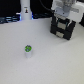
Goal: Open the kcup holder, insert the kcup into the holder, and close the kcup holder
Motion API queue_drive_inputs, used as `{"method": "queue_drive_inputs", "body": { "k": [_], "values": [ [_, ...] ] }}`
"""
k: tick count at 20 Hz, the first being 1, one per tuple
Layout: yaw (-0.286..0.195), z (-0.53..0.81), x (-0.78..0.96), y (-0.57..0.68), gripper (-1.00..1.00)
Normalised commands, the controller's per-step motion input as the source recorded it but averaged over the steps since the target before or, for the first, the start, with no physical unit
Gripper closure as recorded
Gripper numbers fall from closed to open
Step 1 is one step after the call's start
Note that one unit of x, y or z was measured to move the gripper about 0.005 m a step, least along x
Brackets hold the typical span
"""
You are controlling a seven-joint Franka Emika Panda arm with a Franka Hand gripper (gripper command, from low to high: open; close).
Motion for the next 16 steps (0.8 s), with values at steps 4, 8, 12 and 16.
{"method": "queue_drive_inputs", "body": {
  "k": [4,8,12,16],
  "values": [
    [-0.032,0.16,0.77,-0.22,1.0],
    [-0.02,0.03,0.3,-0.08,1.0],
    [-0.053,0.21,0.96,-0.3,1.0],
    [-0.056,0.22,0.96,-0.29,1.0]
  ]
}}
